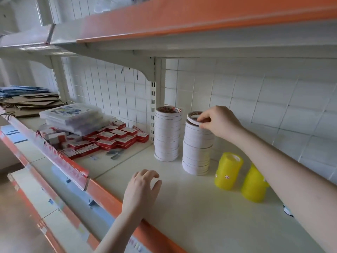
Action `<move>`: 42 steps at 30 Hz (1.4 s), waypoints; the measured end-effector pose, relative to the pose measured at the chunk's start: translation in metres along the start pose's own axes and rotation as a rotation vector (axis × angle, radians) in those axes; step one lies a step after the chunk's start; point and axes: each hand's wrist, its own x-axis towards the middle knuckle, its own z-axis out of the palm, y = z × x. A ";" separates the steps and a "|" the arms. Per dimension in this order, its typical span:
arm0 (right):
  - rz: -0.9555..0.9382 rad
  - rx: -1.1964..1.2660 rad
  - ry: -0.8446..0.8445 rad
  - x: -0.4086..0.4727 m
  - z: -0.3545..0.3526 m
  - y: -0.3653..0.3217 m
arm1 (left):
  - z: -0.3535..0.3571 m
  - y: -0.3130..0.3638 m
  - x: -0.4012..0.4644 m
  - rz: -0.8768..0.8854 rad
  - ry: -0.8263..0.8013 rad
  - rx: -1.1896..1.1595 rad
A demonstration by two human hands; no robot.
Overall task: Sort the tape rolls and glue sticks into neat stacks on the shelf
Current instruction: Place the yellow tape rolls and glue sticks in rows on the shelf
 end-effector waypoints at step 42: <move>0.286 -0.227 0.465 -0.242 -0.018 0.112 | 0.015 0.081 -0.029 0.095 0.009 -0.041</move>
